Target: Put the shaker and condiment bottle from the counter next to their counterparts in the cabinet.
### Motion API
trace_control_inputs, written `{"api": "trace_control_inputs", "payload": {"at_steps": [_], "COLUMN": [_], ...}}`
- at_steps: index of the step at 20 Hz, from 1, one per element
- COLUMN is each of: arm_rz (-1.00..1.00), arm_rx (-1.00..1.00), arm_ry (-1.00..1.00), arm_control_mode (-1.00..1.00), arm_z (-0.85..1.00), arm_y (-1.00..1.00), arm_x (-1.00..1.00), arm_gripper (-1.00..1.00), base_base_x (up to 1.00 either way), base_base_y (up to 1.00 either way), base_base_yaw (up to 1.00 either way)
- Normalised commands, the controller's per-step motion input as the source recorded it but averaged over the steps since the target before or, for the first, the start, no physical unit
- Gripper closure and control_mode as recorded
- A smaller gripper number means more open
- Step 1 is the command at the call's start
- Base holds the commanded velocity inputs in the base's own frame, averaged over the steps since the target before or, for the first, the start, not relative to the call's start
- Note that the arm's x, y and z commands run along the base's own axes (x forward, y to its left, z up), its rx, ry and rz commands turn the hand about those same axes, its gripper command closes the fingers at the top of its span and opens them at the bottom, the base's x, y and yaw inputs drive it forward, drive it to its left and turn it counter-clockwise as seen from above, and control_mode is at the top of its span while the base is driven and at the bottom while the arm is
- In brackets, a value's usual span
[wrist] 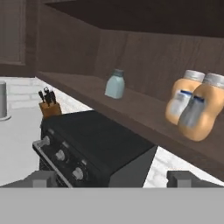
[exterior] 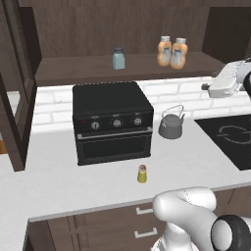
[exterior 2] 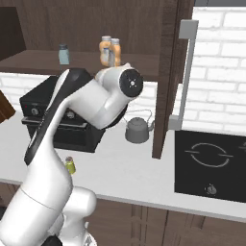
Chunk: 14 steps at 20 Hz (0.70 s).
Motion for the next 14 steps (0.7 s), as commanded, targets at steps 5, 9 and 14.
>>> {"api": "trace_control_inputs", "payload": {"at_steps": [5, 9, 14], "arm_rz": [0.30, 0.49, 0.26], "arm_rx": [-0.02, 0.00, -0.19], "arm_ry": [-0.01, 0.01, 0.18], "arm_control_mode": [-1.00, -1.00, -1.00], "arm_z": [-0.97, -0.94, -0.67], "arm_y": [0.13, 0.13, 0.09], "arm_x": [-0.98, -0.47, -0.43], "arm_gripper": [-1.00, -1.00, -1.00], "base_base_x": [0.00, 0.00, 0.00], "base_base_y": [0.00, 0.00, 0.00], "base_base_yaw": [0.00, 0.00, 0.00]}}
